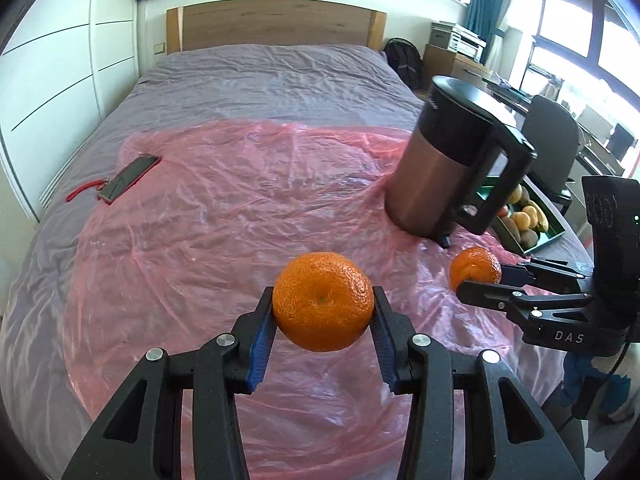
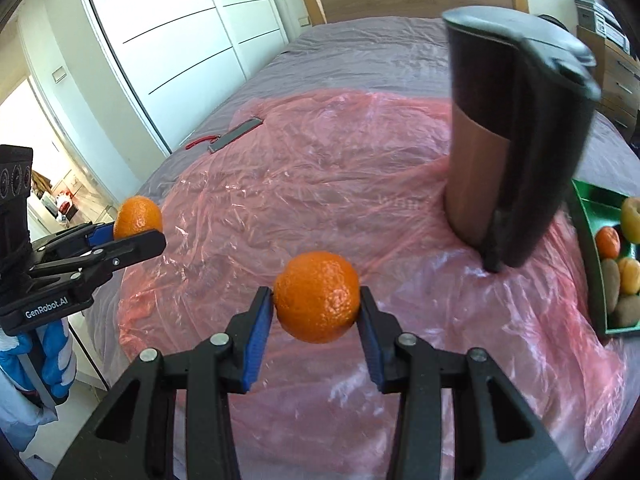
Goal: Organize fruits
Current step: 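Carry both mandarins past the kettle over the green tray with both tools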
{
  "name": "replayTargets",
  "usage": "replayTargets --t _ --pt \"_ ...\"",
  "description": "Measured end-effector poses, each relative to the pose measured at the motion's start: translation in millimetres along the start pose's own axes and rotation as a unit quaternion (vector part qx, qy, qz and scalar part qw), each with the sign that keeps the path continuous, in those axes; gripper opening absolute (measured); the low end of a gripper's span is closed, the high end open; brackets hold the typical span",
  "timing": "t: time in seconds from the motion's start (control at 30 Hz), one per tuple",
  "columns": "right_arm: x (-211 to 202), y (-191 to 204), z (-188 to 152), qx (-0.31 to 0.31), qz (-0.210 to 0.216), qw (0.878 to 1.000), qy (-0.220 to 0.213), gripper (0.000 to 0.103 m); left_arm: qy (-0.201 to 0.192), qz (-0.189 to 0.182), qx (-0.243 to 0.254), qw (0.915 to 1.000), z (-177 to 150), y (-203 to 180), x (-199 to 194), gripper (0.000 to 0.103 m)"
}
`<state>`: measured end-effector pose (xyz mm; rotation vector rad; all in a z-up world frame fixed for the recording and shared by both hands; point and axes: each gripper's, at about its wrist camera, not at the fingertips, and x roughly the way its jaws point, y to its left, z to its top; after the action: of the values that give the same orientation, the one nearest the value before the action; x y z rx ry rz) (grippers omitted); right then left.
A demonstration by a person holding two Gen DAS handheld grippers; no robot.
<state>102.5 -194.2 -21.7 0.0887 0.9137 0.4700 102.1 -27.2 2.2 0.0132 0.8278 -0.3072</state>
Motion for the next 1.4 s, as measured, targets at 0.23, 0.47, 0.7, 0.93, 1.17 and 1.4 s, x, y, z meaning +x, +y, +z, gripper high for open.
replayTargets --t 0.23,0.47,0.7,0.93,1.17,1.4 --pt "-50.1 -60.1 -28.5 0.05 -0.027 0.998 -0.035 0.002 0.021 -0.038 0.03 0.9986 3.5 -71.5 1.4 0.04" --pt "-93.7 -127.6 -42.2 0.093 -0.063 0.991 -0.069 0.002 0.031 -0.08 0.072 0.9937 18.2 -148.3 6.2 0.04" --pt "-130.0 -206.6 -51.2 0.142 -0.108 0.979 -0.1 0.002 0.047 -0.117 0.115 0.9853 43.6 -226.7 31.6 0.04" --pt "-158.3 -294.0 -48.6 0.18 -0.156 0.963 -0.125 0.002 0.051 -0.126 0.139 0.9809 83.0 -294.4 76.8 0.04" --pt "-162.7 -371.3 -42.2 0.193 -0.217 0.949 -0.125 0.002 0.064 -0.122 0.153 0.9785 117.1 -341.0 140.3 0.04" --pt "-145.2 -429.2 -42.6 0.19 -0.258 0.941 -0.106 0.002 0.078 -0.107 0.16 0.9782 139.7 -374.4 211.2 0.04"
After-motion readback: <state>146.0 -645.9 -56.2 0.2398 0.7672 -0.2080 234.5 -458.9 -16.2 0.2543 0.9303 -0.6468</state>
